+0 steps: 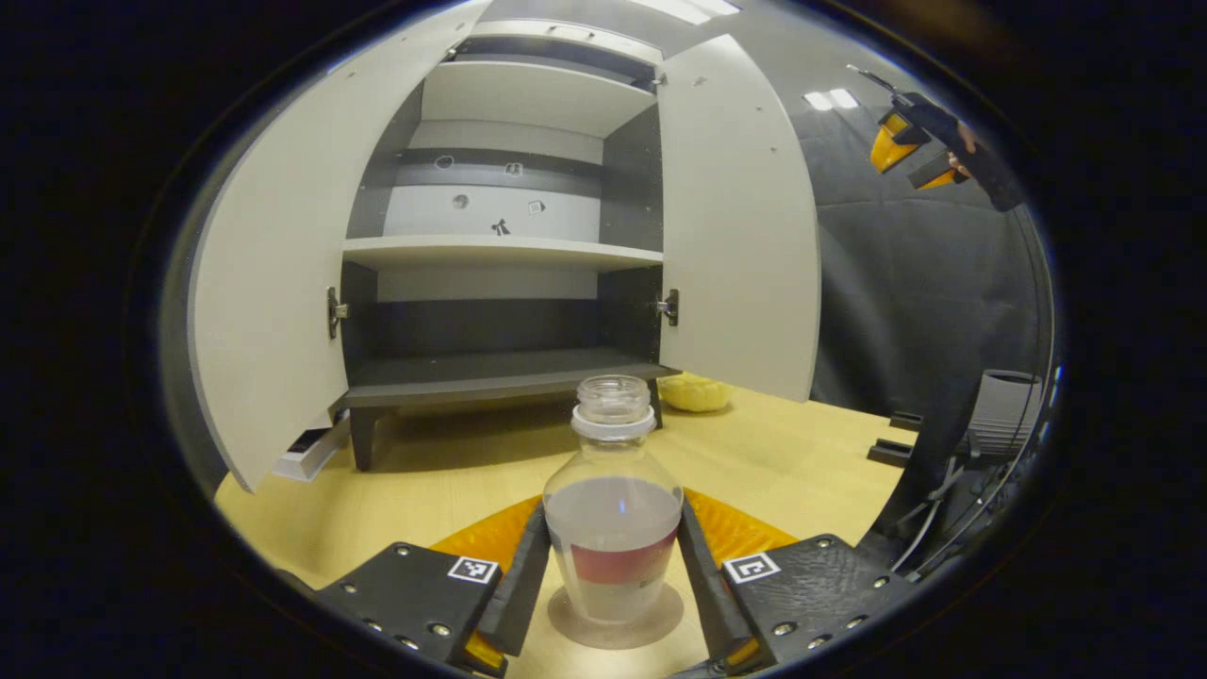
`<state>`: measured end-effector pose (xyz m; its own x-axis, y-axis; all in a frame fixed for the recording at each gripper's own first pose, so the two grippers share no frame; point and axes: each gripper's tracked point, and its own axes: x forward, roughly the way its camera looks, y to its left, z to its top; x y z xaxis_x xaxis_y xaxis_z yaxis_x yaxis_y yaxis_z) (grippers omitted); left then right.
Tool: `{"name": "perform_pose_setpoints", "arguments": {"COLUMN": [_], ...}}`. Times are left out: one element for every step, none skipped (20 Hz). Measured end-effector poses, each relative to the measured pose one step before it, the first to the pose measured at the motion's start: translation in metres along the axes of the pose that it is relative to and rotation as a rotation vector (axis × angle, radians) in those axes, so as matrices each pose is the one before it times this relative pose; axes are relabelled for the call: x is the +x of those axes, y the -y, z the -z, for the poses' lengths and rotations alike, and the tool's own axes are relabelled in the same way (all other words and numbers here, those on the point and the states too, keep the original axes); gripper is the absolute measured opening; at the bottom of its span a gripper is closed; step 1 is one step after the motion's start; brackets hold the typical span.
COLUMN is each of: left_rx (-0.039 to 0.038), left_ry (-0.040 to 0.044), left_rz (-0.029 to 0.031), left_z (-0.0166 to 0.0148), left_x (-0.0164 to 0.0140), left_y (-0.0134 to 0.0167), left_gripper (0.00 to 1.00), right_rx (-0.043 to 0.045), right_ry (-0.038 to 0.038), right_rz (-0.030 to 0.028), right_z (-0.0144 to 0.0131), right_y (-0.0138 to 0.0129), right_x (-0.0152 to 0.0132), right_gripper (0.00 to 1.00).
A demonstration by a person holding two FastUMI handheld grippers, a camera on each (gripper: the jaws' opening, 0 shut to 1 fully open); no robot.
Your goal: Grasp the bottle in the cabinet with the left hand and place it on the coaster, then close the right door with the right hand and the left door with the left hand.
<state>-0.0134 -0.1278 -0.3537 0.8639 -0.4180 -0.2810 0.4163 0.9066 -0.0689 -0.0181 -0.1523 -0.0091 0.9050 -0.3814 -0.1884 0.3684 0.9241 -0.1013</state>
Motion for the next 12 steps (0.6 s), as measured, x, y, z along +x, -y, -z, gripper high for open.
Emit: {"name": "perform_pose_setpoints", "arguments": {"left_rx": [0.00309, 0.00209, 0.00139, 0.00294, 0.00050, -0.00424, -0.01270, -0.01517, -0.01477, -0.01355, -0.01647, -0.02195], "left_ry": [-0.00203, -0.00170, -0.00410, 0.00204, 0.00429, 0.00359, 0.00697, 0.00746, 0.00742, 0.00610, 0.00101, 0.00463], "left_rz": [-0.00241, -0.00264, 0.00294, -0.00107, -0.00246, -0.00335, -0.00634, -0.00504, -0.00593, -0.01124, -0.01244, -0.01531], "left_z": [-0.00150, -0.00167, -0.00238, -0.00249, -0.00604, -0.00616, -0.01023, -0.00819, -0.00992, -0.00888, -0.01000, -0.01104], "left_x": [-0.00138, -0.00142, -0.00104, -0.00235, -0.00248, -0.00331, -0.00435, -0.00597, -0.00578, -0.00665, -0.00752, -0.00878], "left_y": [-0.00055, -0.00071, 0.00002, 0.00050, -0.00065, -0.00085, -0.00100, -0.00103, -0.00029, -0.00020, -0.00098, -0.00144], "left_gripper": [0.81, 0.86, 0.92, 0.92, 0.99, 0.92, 0.92, 0.92, 0.92, 0.92, 0.92, 0.92], "right_rx": [-0.00455, 0.00107, 0.00927, 0.01387, 0.01237, 0.00793, 0.00325, 0.00036, -0.00104, -0.00070, 0.00070, 0.00470], "right_ry": [-0.00463, -0.00710, -0.00715, -0.00961, -0.00903, -0.00474, 0.00028, 0.00226, 0.00390, 0.00363, 0.00350, 0.00173], "right_rz": [0.00494, 0.00590, 0.00362, 0.00304, 0.00220, 0.00439, 0.00528, 0.00397, 0.00235, 0.00322, -0.00177, -0.00640], "right_z": [0.00279, 0.00386, 0.00161, 0.00364, 0.00202, 0.00082, 0.00061, -0.00021, -0.00049, 0.00171, 0.00085, 0.00145], "right_y": [0.00187, 0.00221, 0.00110, 0.00148, 0.00111, 0.00133, 0.00198, 0.00204, 0.00083, -0.00001, -0.00076, -0.00234], "right_x": [0.00081, 0.00109, 0.00006, 0.00053, 0.00098, 0.00191, 0.00176, 0.00269, 0.00302, 0.00239, 0.00359, 0.00284], "right_gripper": [0.93, 0.93, 0.93, 0.93, 0.93, 0.93, 0.93, 0.93, 0.98, 0.98, 0.98, 0.98]}}
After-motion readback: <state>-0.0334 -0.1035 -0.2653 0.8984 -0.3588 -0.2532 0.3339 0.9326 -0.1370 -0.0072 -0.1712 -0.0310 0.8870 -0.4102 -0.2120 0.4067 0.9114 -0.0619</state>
